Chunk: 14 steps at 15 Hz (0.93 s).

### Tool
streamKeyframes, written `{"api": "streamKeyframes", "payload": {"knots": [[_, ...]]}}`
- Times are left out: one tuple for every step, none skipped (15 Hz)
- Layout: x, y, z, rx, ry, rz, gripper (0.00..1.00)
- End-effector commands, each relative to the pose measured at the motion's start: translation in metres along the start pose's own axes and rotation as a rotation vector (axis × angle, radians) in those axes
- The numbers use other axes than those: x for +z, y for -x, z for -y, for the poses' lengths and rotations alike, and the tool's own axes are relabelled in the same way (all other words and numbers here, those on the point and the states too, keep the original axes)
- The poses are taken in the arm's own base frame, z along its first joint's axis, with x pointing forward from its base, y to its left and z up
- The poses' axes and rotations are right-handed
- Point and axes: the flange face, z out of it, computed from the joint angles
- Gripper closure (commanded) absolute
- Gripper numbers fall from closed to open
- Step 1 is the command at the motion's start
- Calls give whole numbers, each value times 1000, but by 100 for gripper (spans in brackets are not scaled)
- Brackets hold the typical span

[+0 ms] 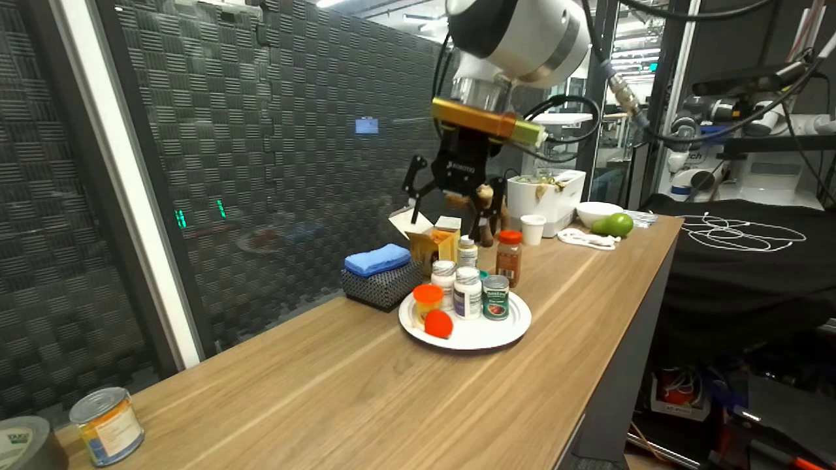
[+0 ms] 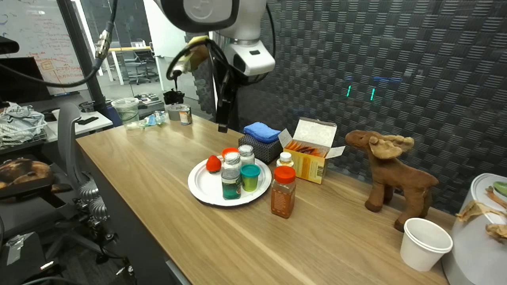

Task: Put the bottles and the orange plushy on the table onto the plate

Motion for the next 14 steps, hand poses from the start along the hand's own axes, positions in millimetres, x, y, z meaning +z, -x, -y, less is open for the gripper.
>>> {"api": "streamKeyframes", "payload": {"knots": [[-55, -26, -43, 133, -86, -15, 0], [-63, -38, -54, 164, -90, -19, 0], [-68, -52, -64, 198, -86, -21, 0], [-69, -64, -73, 228, -77, -20, 0], [-69, -73, -81, 254, -68, -23, 0], [-67, -81, -87, 283, -55, -29, 0], [-65, -88, -92, 305, -44, -30, 0], [-60, -94, -94, 328, -30, -33, 0], [-55, -99, -94, 348, -16, -32, 0], [-49, -104, -93, 363, -6, -31, 0], [-44, -106, -90, 374, 3, -27, 0], [-36, -111, -88, 387, 16, -22, 0], [-31, -114, -86, 399, 25, -17, 0], [-25, -118, -83, 416, 37, -19, 0]]}}
